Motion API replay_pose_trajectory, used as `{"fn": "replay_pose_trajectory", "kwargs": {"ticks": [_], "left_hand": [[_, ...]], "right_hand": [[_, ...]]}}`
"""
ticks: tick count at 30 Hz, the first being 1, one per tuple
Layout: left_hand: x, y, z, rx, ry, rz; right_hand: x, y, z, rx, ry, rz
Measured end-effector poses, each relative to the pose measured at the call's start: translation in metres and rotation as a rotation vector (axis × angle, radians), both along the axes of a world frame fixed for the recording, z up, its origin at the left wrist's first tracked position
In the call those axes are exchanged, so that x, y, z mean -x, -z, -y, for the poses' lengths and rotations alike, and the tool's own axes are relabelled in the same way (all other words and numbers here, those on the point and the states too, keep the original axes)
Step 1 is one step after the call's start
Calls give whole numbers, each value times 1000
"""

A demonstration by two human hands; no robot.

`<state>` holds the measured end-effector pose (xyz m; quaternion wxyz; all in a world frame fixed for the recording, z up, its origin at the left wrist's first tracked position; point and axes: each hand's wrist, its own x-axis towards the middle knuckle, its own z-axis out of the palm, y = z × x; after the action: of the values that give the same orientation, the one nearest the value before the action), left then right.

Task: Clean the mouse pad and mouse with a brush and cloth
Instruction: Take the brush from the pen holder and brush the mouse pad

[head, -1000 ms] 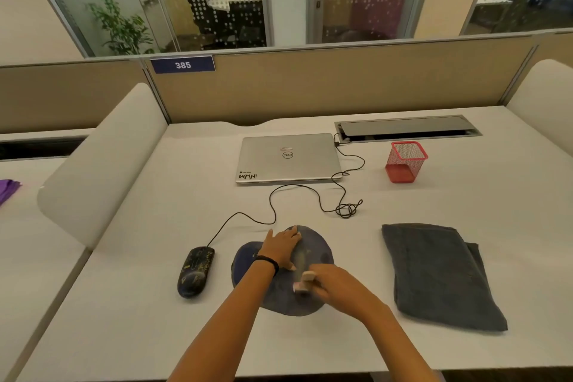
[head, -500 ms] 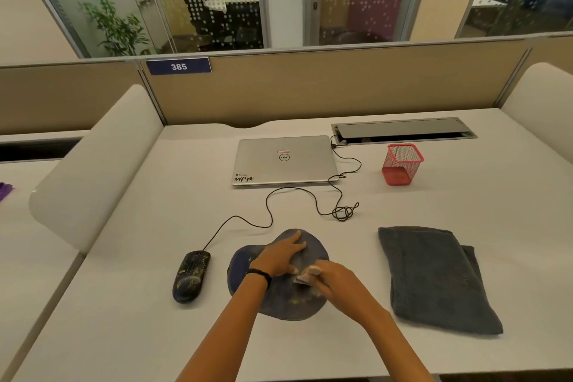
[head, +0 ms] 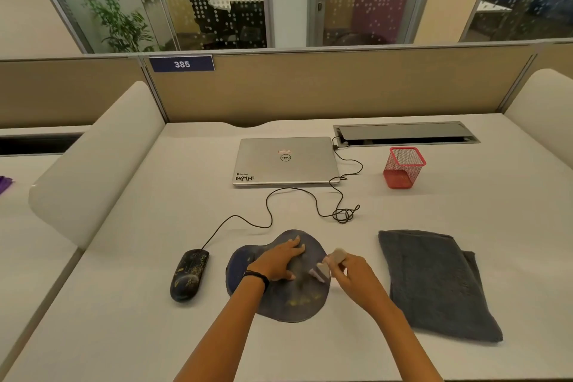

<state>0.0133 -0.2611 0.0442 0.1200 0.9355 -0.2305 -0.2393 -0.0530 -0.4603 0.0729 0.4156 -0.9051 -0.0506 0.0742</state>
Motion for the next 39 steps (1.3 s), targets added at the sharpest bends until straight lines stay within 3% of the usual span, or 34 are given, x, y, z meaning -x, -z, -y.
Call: {"fn": "replay_pose_trajectory", "kwargs": {"ticks": [3, 16, 39], "left_hand": [[1, 1, 1, 0, -5, 1], [2, -1, 3, 4, -25, -11], [5, 1, 5, 3, -36, 17]], "right_hand": [[5, 2, 2, 4, -15, -68], [5, 21, 8, -236, 167, 4], [10, 32, 6, -222, 175, -67]]}}
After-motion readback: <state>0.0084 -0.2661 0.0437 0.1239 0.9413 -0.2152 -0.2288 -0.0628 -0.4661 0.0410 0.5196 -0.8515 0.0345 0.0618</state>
